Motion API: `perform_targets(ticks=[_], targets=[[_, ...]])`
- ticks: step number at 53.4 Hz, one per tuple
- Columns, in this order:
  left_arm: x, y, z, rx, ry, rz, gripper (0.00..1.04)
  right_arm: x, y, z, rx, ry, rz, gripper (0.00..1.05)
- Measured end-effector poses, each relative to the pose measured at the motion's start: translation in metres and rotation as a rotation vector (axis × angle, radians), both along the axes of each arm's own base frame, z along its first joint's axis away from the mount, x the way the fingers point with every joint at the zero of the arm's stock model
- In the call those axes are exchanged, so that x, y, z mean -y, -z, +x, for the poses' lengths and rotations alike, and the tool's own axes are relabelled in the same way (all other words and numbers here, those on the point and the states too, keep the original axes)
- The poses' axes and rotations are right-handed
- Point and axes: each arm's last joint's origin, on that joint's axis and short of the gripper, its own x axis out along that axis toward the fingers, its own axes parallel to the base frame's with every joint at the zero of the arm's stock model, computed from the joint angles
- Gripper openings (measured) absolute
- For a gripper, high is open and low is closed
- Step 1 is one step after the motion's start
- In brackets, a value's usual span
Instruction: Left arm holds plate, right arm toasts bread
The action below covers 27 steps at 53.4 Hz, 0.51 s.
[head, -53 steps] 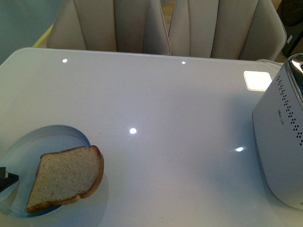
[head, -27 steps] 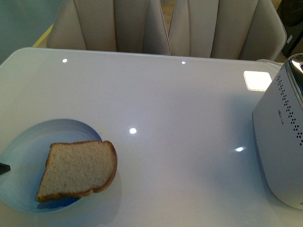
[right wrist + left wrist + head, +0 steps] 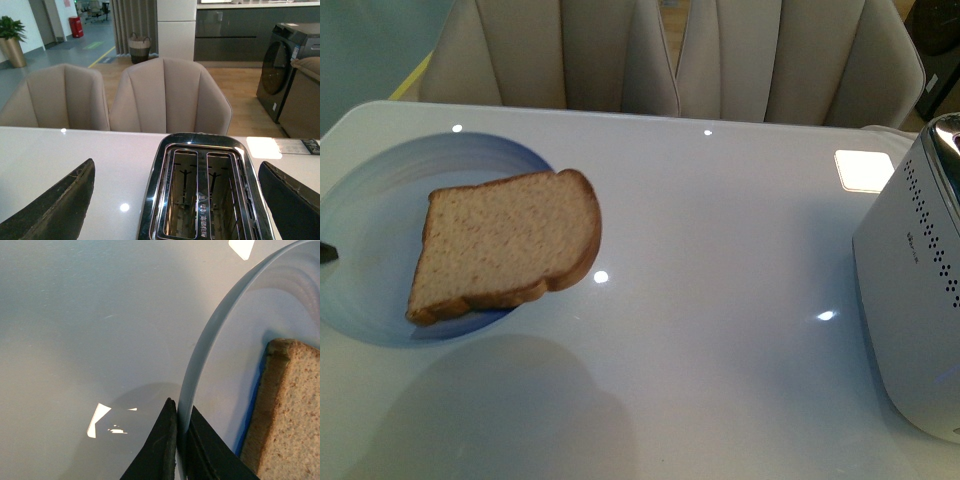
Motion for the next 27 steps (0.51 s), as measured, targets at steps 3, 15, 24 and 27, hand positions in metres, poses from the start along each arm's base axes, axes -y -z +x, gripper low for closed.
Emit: perform_targets(ticks=[3,15,24,27], targets=[[0.013,-0.014,0.004,0.013,0.003,-0.006,0.03,0.0,0.0,0.0,0.0,0.0,0.0,0.96],[0.07,-0.056,0.012,0.047,0.057,-0.043,0.03,0.0,0.0,0.0,0.0,0.0,0.0,0.96],[0.108,-0.075,0.015,0.059,0.108,-0.043,0.03,0.0,0.0,0.0,0.0,0.0,0.0,0.96],[0.121,-0.08,0.015,0.06,0.124,-0.039,0.03,0.0,0.0,0.0,0.0,0.0,0.0,0.96]])
